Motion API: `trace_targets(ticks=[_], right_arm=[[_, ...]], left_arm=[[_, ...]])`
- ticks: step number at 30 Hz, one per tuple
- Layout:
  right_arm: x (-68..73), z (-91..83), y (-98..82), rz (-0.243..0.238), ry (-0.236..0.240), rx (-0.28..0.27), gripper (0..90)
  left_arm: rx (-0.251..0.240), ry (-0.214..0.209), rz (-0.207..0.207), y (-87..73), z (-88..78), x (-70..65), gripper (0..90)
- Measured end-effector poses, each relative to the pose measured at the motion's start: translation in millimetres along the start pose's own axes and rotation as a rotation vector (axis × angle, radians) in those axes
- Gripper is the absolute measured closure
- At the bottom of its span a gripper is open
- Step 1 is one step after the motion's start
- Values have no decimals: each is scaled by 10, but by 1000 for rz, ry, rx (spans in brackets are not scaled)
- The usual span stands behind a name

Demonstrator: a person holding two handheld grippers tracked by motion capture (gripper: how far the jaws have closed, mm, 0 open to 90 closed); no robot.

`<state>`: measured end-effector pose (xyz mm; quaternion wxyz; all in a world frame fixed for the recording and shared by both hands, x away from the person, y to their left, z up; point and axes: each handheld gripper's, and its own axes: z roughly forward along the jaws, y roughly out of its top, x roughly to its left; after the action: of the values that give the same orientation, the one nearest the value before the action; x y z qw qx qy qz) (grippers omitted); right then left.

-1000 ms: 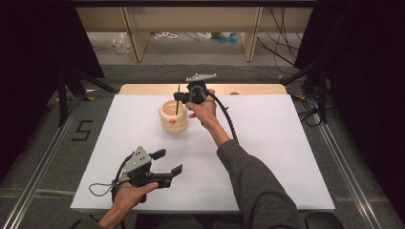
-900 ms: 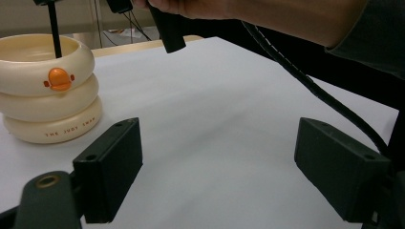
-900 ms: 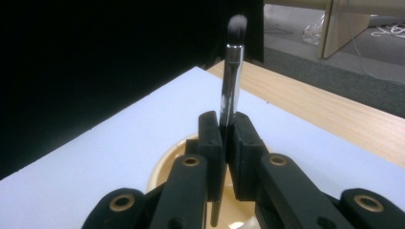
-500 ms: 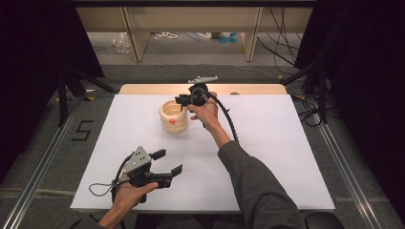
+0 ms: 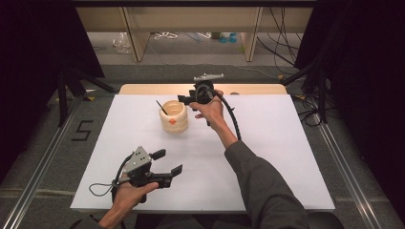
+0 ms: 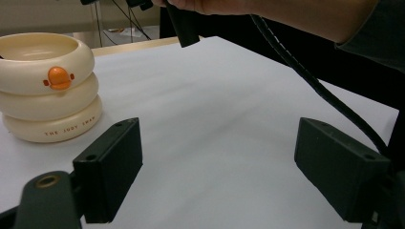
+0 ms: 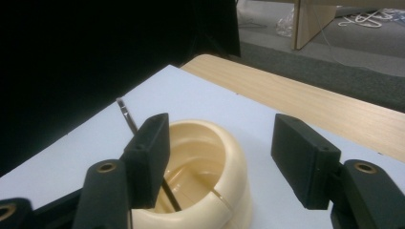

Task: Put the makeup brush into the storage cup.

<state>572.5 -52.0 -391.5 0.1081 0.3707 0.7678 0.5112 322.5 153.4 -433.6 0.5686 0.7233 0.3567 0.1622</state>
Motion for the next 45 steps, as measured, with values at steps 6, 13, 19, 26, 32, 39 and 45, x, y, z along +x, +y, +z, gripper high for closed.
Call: trace_targets(ticks=[6, 13, 19, 26, 32, 39, 45], right_arm=[[-25, -54, 4, -16, -13, 14, 330], [-66, -116, -30, -9, -17, 10, 307], [-53, -218, -39, -7, -11, 6, 292], [-61, -338, -61, -30, -4, -13, 287], [-13, -473, -82, -49, 2, -13, 268], [67, -632, -114, -78, 9, -35, 228], [156, -793, -157, -107, 13, -43, 216]], left_arm=[[-5, -7, 10, -3, 9, 11, 160], [0, -2, 14, 1, 1, 12, 160], [-8, -7, 13, -1, 9, 15, 160], [-1, 0, 13, 1, 3, 12, 160], [-1, 1, 14, 0, 3, 14, 160], [-7, -3, 15, 0, 7, 17, 160], [-5, 7, 15, 4, -3, 14, 160]])
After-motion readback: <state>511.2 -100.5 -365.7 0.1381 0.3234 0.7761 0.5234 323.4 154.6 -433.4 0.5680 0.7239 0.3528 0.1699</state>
